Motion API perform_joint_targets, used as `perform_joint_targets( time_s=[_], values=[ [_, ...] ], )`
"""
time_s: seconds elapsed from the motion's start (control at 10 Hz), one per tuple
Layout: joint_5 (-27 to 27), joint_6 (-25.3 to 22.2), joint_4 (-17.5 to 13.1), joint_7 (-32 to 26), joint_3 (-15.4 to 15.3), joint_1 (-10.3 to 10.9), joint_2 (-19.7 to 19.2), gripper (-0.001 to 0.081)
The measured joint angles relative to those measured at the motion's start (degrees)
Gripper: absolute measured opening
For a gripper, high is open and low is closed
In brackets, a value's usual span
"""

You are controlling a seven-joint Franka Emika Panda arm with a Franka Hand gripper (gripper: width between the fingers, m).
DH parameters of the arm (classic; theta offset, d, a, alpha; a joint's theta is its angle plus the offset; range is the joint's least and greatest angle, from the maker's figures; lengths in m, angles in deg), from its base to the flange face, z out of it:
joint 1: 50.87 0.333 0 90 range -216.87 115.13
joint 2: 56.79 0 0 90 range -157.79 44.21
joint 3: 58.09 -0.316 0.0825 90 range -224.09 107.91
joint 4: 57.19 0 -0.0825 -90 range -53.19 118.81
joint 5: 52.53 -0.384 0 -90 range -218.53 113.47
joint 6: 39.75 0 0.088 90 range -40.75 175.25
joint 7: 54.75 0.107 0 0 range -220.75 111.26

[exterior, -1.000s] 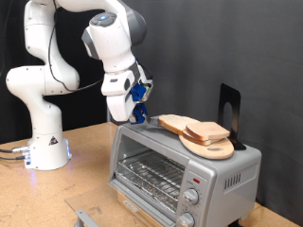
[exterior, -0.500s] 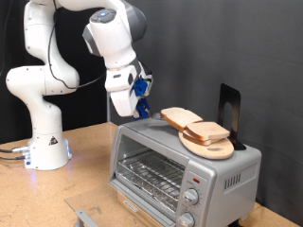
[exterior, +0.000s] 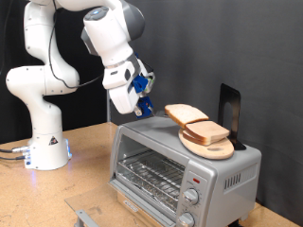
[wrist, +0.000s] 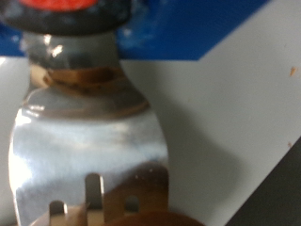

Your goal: Make a piece of toast with the oven

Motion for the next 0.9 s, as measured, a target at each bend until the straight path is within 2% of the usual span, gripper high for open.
perform_joint_targets(
  time_s=[0.3, 0.9],
  values=[
    [-3.22, 1.33, 1.36, -3.35, 0.60, -0.01, 2.17, 0.0493],
    [-4.14, 1.46, 3.15, -3.89, 1.29, -0.07, 4.85, 0.0493]
  ],
)
